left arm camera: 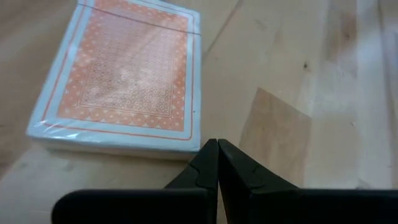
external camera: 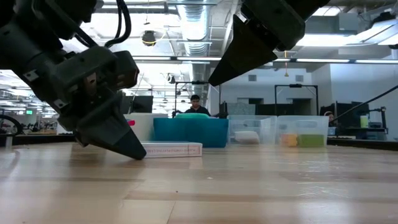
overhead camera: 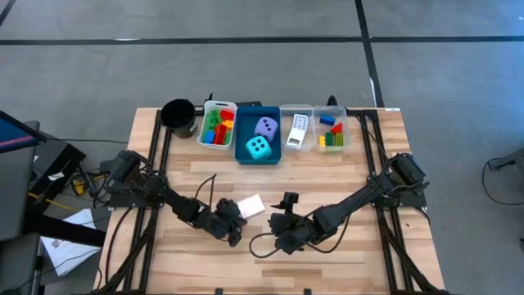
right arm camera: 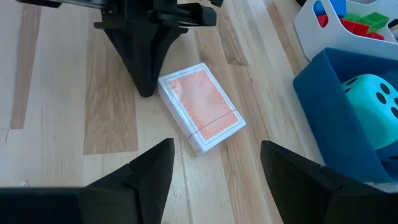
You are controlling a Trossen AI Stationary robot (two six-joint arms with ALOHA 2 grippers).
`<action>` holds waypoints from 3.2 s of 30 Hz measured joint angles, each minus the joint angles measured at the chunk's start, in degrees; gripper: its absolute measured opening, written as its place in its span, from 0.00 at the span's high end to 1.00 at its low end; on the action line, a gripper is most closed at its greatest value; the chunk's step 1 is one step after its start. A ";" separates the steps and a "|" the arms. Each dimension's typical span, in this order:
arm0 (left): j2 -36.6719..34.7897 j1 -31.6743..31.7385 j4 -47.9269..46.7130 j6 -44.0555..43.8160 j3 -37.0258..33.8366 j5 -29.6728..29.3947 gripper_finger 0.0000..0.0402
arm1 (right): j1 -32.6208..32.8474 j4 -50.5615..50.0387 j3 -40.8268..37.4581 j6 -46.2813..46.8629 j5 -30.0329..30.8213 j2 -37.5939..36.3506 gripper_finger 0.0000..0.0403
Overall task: Pick & Place Toys
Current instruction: Put the orange deck of cards into the left transparent bin
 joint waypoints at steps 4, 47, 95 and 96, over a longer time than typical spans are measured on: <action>0.05 -0.28 -2.19 0.07 0.00 -2.98 1.00 | 0.04 0.00 0.00 0.00 0.00 0.00 0.42; -28.09 -6.97 -9.64 33.21 -0.31 -10.97 1.00 | -11.28 67.08 -35.94 -4.55 -19.40 0.02 0.40; -26.84 -5.70 -12.17 37.29 -0.24 -15.04 1.00 | -15.75 50.14 -28.56 -5.99 -18.23 0.02 0.01; -26.84 -5.70 -12.17 37.27 -0.24 -15.06 1.00 | -15.82 50.36 -28.55 -5.75 -18.44 0.02 0.01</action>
